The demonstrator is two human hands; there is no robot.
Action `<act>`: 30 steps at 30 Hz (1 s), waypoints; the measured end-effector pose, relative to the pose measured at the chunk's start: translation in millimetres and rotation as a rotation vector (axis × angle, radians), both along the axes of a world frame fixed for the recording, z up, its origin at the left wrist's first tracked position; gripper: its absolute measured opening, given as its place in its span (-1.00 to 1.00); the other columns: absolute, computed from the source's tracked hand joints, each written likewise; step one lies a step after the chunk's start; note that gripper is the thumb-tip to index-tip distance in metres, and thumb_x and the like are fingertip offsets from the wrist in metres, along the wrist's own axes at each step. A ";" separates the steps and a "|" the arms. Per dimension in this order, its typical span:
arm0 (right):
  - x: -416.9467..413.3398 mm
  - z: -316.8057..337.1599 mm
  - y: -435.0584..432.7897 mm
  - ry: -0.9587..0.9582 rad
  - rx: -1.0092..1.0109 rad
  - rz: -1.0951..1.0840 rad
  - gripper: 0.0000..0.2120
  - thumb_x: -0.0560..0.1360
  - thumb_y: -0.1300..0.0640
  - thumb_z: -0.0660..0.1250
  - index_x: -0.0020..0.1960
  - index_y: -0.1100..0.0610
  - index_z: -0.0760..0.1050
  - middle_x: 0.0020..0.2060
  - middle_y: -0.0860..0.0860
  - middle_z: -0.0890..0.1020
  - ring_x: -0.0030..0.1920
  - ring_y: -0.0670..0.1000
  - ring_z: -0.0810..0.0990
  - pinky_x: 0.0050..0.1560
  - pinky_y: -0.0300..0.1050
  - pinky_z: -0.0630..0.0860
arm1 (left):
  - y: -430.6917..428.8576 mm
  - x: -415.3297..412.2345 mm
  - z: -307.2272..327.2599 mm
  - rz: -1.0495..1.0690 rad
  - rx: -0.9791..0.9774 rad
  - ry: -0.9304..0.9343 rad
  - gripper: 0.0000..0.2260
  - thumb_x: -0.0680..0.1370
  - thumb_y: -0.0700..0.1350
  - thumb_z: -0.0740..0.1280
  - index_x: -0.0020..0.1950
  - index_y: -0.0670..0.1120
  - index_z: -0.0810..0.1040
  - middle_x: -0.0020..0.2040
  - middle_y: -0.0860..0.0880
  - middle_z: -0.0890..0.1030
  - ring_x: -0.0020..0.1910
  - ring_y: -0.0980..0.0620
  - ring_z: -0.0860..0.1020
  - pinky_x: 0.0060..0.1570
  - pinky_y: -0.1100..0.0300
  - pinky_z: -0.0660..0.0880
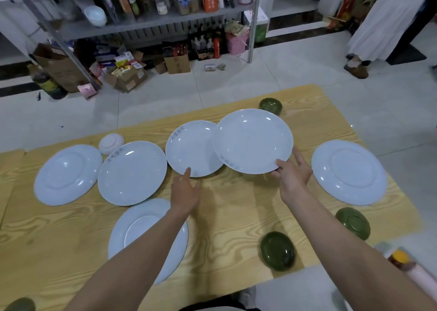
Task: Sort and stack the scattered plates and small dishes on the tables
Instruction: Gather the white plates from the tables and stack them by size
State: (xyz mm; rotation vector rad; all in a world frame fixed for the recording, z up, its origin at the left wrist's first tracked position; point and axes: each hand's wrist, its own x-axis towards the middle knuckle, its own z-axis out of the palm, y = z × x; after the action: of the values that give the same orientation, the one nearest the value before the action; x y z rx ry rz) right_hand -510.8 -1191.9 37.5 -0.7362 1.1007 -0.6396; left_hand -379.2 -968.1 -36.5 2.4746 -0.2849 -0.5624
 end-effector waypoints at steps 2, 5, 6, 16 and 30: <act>6.7 -3.2 -1.9 0.000 0.005 -0.009 -0.30 0.43 0.49 0.36 0.49 0.07 0.36 0.00 0.05 0.67 0.02 0.14 0.70 -0.21 -0.01 0.68 | -8.2 8.9 -6.5 0.101 -0.081 0.050 -0.43 0.61 0.00 0.31 0.57 -0.07 0.22 0.48 -0.19 0.34 0.45 -0.14 0.32 0.38 0.03 0.29; 14.8 -8.2 -5.5 0.013 0.006 -0.004 -0.30 0.43 0.49 0.37 0.48 0.08 0.36 -0.01 0.07 0.69 -0.01 0.14 0.71 -0.12 0.06 0.66 | -18.0 22.3 -12.9 0.299 -0.256 0.142 -0.42 0.58 -0.05 0.37 0.55 -0.09 0.25 0.47 -0.10 0.39 0.42 -0.10 0.37 0.36 0.04 0.34; 16.8 -10.0 -6.5 0.016 0.006 -0.003 -0.30 0.43 0.49 0.37 0.48 0.08 0.36 -0.01 0.07 0.69 -0.02 0.12 0.71 -0.12 0.06 0.66 | -19.4 25.7 -15.6 0.361 -0.299 0.166 -0.41 0.56 -0.07 0.39 0.55 -0.09 0.25 0.46 -0.09 0.39 0.42 -0.09 0.38 0.37 0.04 0.35; 28.6 -22.3 -2.1 -0.017 0.036 -0.004 -0.29 0.43 0.49 0.37 0.50 0.10 0.32 0.01 0.05 0.67 0.00 0.07 0.71 -0.22 -0.07 0.66 | -28.8 33.1 -23.1 0.769 -0.823 0.442 -0.22 0.48 -0.48 0.33 0.55 0.11 0.19 0.34 0.02 0.41 0.21 -0.11 0.53 -0.27 0.17 0.63; 6.4 9.4 15.9 -0.088 -0.029 0.070 -0.29 0.43 0.47 0.37 0.52 0.11 0.30 -0.03 0.01 0.72 -0.04 0.11 0.72 -0.23 -0.03 0.67 | -8.6 -2.8 13.3 0.749 -0.972 0.441 -0.10 0.43 -0.55 0.35 0.53 0.23 0.25 0.16 -0.04 0.50 0.11 -0.09 0.60 -0.20 0.10 0.65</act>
State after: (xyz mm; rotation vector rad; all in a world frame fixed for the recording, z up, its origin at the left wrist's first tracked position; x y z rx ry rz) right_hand -504.4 -1176.1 46.9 -0.7608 0.9823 -0.6241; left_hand -382.0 -976.8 -23.2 1.3134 0.4436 -0.4567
